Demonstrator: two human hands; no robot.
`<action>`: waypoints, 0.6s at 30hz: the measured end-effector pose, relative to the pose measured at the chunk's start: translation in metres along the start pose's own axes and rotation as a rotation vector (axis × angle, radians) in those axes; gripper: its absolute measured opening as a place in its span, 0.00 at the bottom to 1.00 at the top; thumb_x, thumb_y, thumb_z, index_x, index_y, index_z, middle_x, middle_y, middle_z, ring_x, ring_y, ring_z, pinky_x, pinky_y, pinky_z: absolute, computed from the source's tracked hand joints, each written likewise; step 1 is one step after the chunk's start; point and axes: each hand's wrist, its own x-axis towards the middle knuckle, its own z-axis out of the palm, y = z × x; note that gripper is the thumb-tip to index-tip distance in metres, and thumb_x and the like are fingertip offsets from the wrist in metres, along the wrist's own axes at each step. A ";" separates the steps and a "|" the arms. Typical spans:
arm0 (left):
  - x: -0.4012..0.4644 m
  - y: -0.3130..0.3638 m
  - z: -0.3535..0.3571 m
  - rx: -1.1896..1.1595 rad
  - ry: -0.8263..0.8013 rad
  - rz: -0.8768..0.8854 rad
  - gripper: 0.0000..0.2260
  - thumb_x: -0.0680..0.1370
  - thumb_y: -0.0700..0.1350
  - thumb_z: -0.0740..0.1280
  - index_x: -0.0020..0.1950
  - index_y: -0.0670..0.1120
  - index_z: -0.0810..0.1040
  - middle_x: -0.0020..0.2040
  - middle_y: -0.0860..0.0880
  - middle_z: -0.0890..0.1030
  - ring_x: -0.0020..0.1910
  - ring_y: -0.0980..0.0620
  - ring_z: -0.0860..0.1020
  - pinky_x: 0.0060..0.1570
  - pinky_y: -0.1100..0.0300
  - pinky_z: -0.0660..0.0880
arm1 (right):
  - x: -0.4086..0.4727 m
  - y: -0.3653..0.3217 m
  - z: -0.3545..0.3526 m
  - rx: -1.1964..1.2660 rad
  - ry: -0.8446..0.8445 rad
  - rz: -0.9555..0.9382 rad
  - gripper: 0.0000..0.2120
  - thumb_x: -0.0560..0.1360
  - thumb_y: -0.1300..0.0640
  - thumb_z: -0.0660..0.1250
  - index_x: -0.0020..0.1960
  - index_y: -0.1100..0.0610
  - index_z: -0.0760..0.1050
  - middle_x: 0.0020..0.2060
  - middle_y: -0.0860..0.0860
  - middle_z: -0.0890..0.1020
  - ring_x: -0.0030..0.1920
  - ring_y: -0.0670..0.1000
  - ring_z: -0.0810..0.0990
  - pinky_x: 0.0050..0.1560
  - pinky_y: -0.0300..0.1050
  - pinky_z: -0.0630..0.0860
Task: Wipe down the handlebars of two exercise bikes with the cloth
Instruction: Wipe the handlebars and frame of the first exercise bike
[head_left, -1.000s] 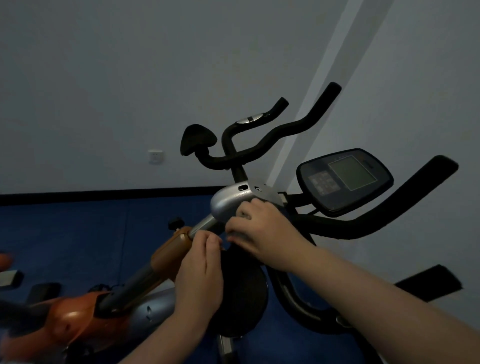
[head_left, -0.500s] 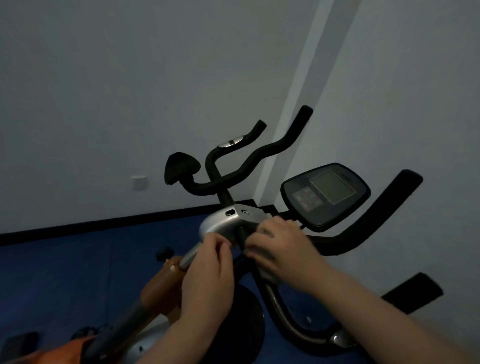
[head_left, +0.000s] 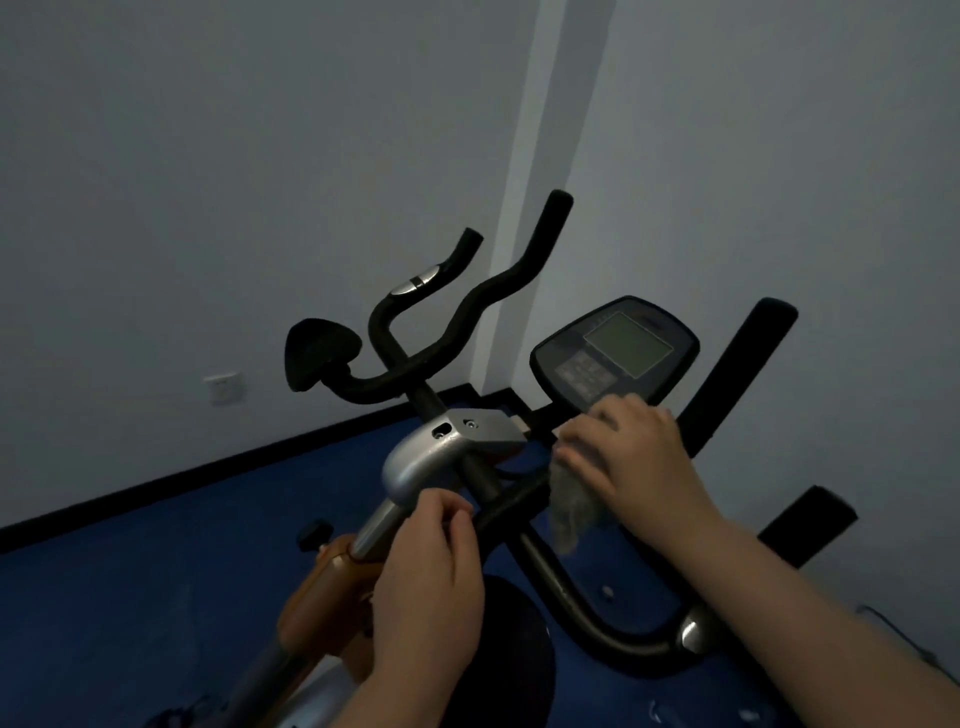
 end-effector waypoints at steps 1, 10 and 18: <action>0.000 -0.001 0.000 -0.006 -0.002 -0.003 0.07 0.80 0.49 0.57 0.43 0.60 0.67 0.35 0.52 0.77 0.32 0.55 0.76 0.31 0.60 0.68 | 0.001 0.001 -0.002 0.014 0.010 0.054 0.14 0.76 0.44 0.57 0.47 0.50 0.77 0.41 0.48 0.74 0.43 0.51 0.73 0.43 0.44 0.61; -0.003 0.002 -0.001 -0.044 0.039 -0.018 0.08 0.80 0.47 0.56 0.44 0.56 0.70 0.38 0.52 0.77 0.36 0.55 0.76 0.36 0.50 0.75 | -0.008 -0.012 0.005 0.007 0.021 -0.058 0.11 0.75 0.47 0.61 0.48 0.52 0.77 0.41 0.51 0.75 0.42 0.54 0.74 0.41 0.48 0.69; -0.009 0.006 0.004 -0.015 0.138 -0.048 0.08 0.80 0.46 0.57 0.43 0.57 0.70 0.33 0.51 0.79 0.28 0.54 0.76 0.29 0.51 0.73 | -0.001 -0.044 0.007 0.092 -0.027 -0.159 0.11 0.75 0.45 0.60 0.46 0.50 0.76 0.40 0.49 0.75 0.43 0.51 0.73 0.41 0.47 0.67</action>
